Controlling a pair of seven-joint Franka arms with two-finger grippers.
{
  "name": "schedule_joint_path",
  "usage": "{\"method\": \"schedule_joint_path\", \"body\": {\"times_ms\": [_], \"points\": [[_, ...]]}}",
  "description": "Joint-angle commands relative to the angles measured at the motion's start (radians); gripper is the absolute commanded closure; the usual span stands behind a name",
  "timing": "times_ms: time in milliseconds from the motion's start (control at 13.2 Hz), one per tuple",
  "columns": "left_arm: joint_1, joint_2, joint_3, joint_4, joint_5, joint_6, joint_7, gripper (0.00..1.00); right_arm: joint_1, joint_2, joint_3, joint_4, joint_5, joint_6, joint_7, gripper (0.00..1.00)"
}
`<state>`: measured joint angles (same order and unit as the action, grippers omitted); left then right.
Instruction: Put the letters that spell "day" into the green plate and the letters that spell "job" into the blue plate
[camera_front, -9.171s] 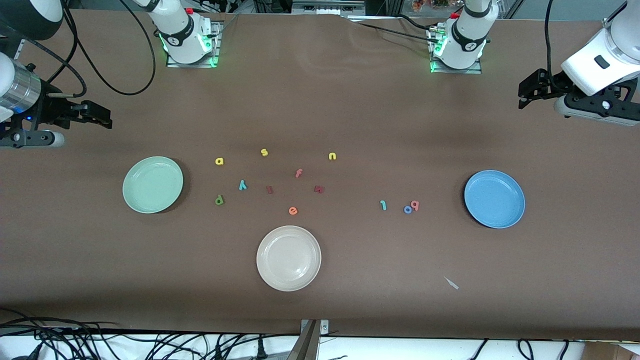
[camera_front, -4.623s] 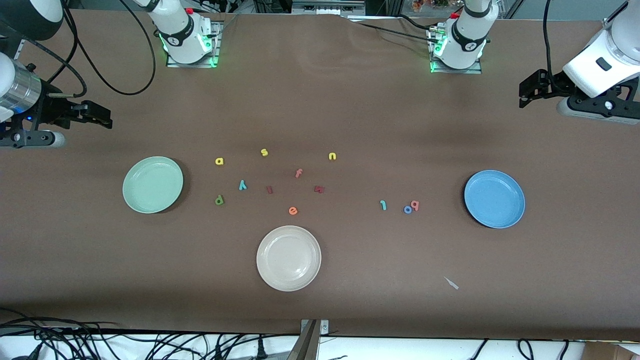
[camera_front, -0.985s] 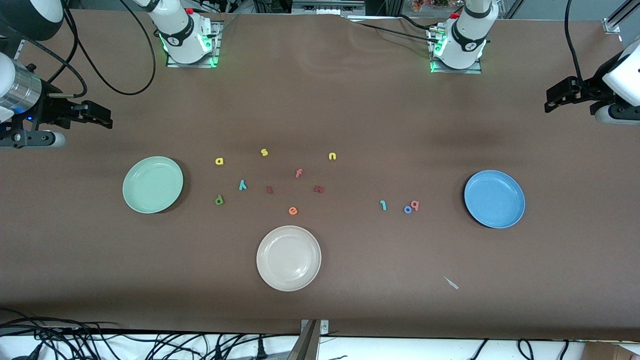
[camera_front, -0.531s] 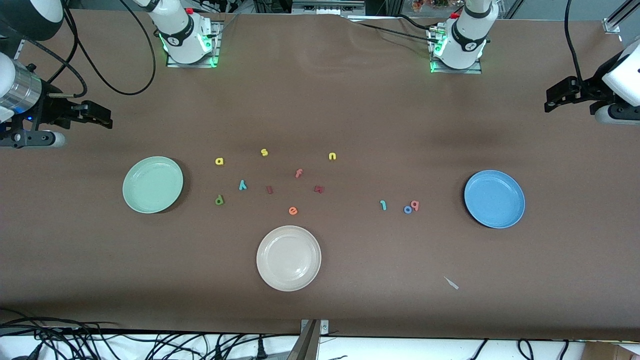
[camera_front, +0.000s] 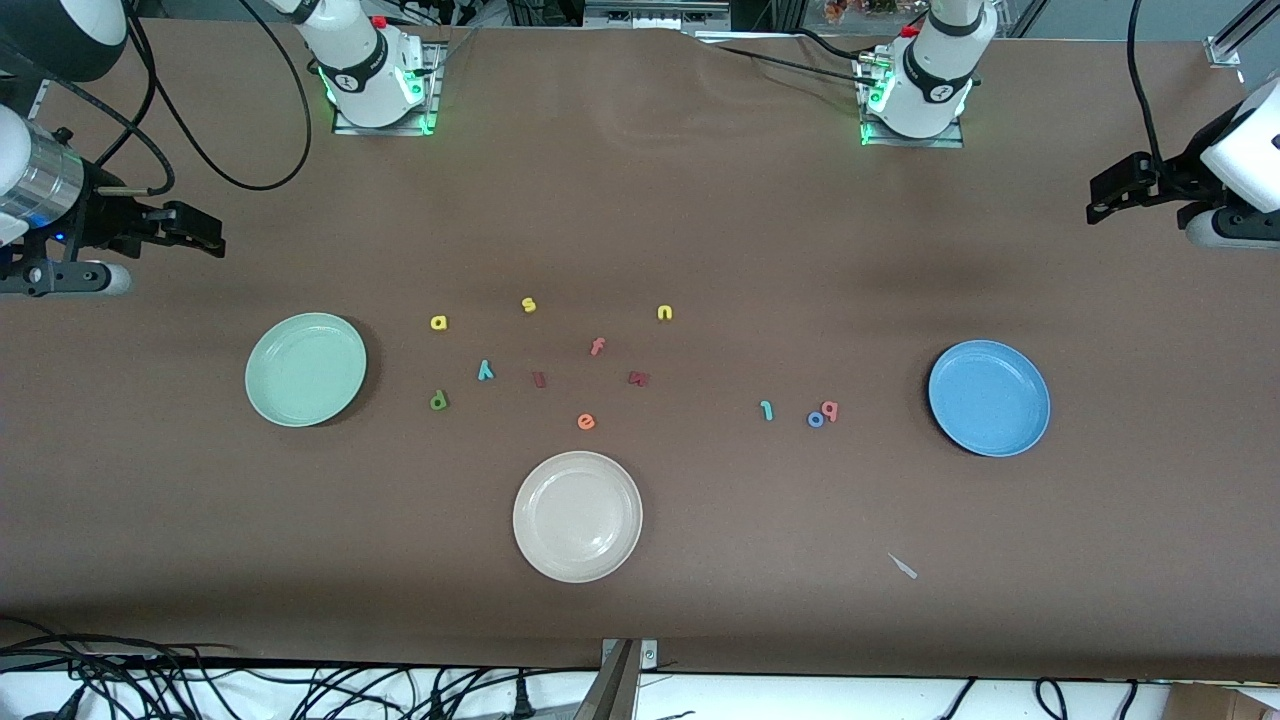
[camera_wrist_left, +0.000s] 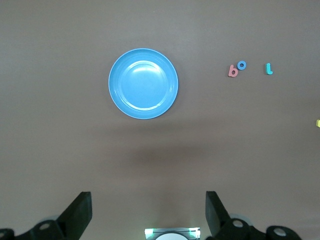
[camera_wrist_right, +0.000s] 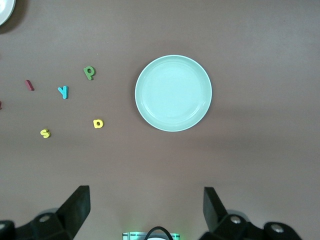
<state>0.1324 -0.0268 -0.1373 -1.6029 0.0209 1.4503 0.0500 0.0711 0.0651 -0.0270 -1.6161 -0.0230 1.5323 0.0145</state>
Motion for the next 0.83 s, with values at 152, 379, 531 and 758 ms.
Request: {"method": "schedule_joint_path", "body": {"times_ms": [152,379,531,758], "points": [[0.004,0.005,-0.005,0.014,-0.006,-0.013,-0.002,0.0,-0.001,-0.004,0.001,-0.005,-0.003,-0.008,-0.018,0.0],[0.004,0.005,-0.005,0.014,-0.006,-0.013,-0.002,0.0,0.001,-0.002,0.005,-0.005,-0.003,-0.006,-0.021,0.0],[0.006,0.005,-0.004,0.014,-0.006,-0.013,-0.002,0.0,0.002,0.004,0.005,-0.004,-0.003,-0.006,-0.022,0.0],[0.006,0.007,-0.004,0.014,-0.006,-0.013,-0.002,0.0,0.012,0.012,0.007,-0.002,-0.005,-0.008,-0.021,0.0]]}}
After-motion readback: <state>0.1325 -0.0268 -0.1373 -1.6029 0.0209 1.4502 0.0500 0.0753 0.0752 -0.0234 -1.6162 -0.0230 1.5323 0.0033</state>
